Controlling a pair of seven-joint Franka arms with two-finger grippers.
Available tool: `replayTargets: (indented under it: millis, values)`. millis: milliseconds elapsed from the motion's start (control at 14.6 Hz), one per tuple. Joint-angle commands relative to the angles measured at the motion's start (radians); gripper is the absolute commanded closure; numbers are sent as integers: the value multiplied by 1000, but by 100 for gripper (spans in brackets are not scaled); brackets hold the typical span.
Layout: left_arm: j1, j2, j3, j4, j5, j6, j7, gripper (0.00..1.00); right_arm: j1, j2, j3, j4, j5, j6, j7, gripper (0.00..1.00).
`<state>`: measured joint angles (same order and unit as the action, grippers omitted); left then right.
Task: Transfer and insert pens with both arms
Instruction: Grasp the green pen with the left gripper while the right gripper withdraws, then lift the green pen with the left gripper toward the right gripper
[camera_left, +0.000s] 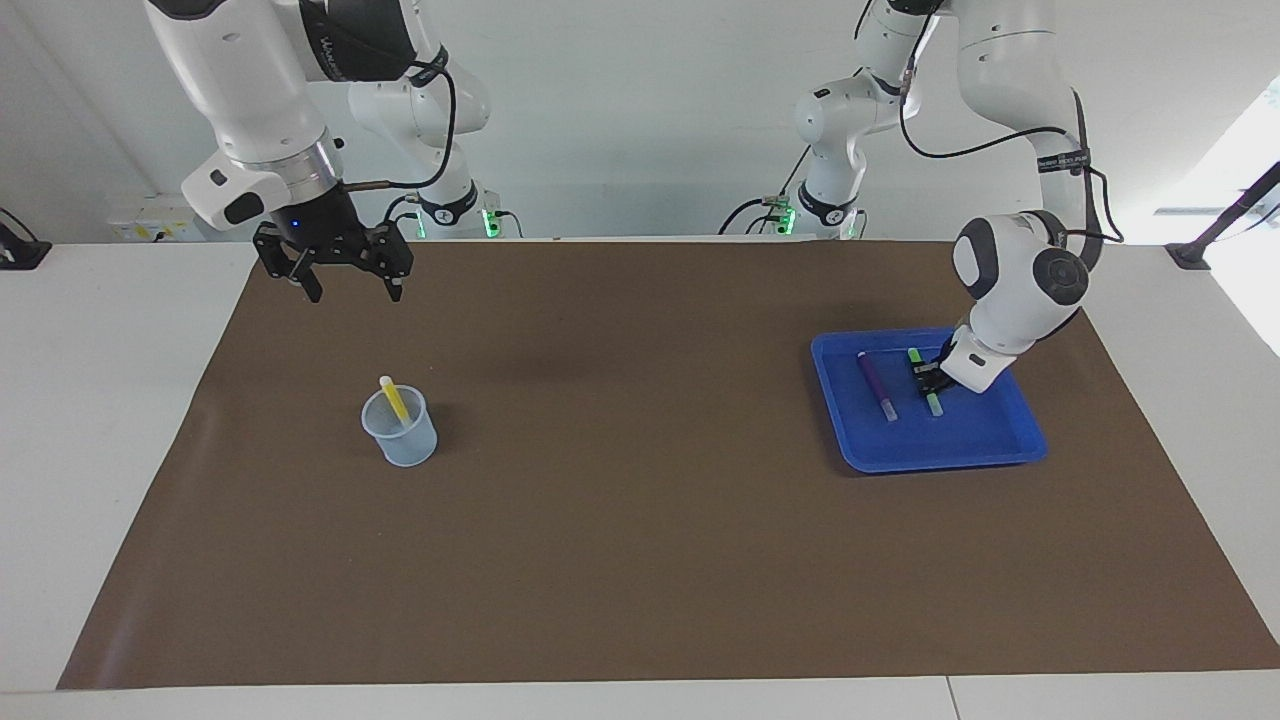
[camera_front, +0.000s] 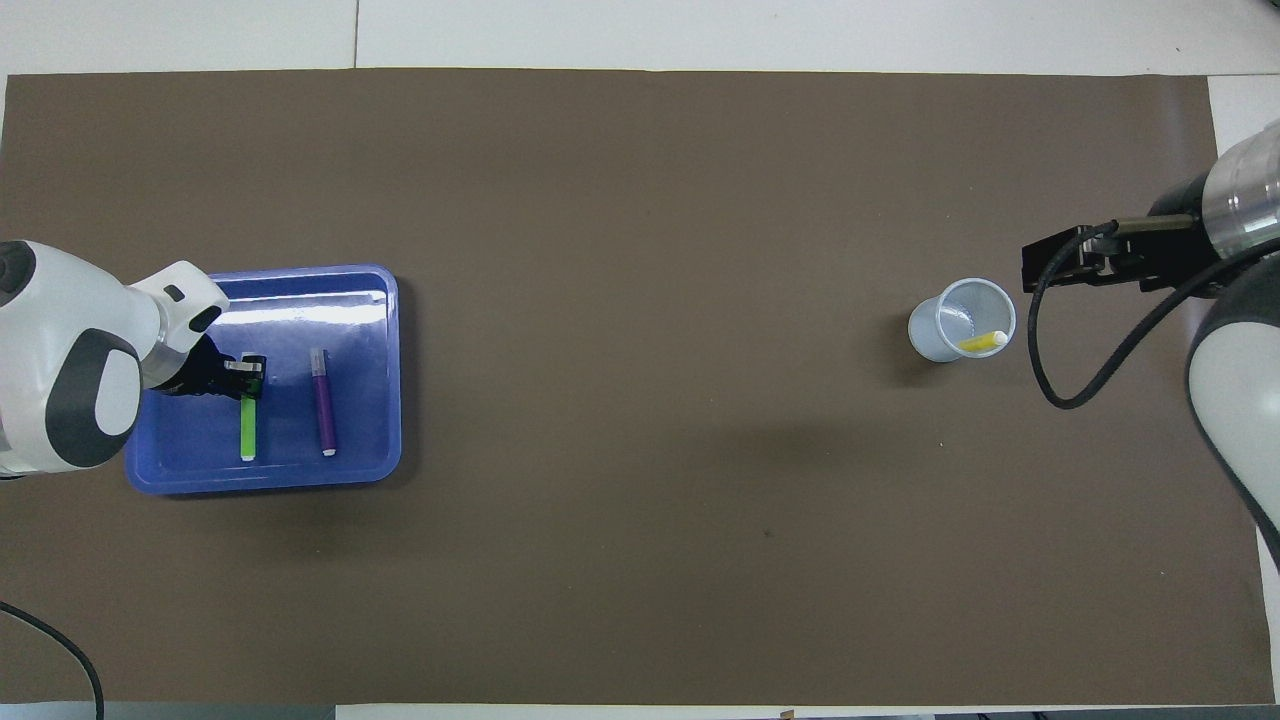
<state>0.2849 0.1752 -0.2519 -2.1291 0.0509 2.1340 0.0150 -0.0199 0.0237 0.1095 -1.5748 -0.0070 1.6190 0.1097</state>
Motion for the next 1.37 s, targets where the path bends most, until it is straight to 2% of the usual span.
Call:
replayTargets:
  millis: [0,206,550,825,1031,1306]
  values:
    - [10,7,-4,128,-37,-161,-10,100,-12,15,9,38,-14,-36,16,0]
    - [4,7,-6,256,-120,-310,-108,100,-18,7,7,38,-21,-62,16,0]
    - [-55,4,-15,417,-362,-482,-497,100,-17,-1,9,32,-19,-64,18,0]
    - [-95,-23,-36,428,-616,-471,-927,100,-17,-1,10,27,-16,-57,18,0]
    - [-93,-26,-125,422,-741,-467,-1154,100,-11,-1,10,27,2,-51,16,0]
    - [-96,-42,-208,377,-932,-393,-1398,100,21,-1,13,12,156,44,50,0]
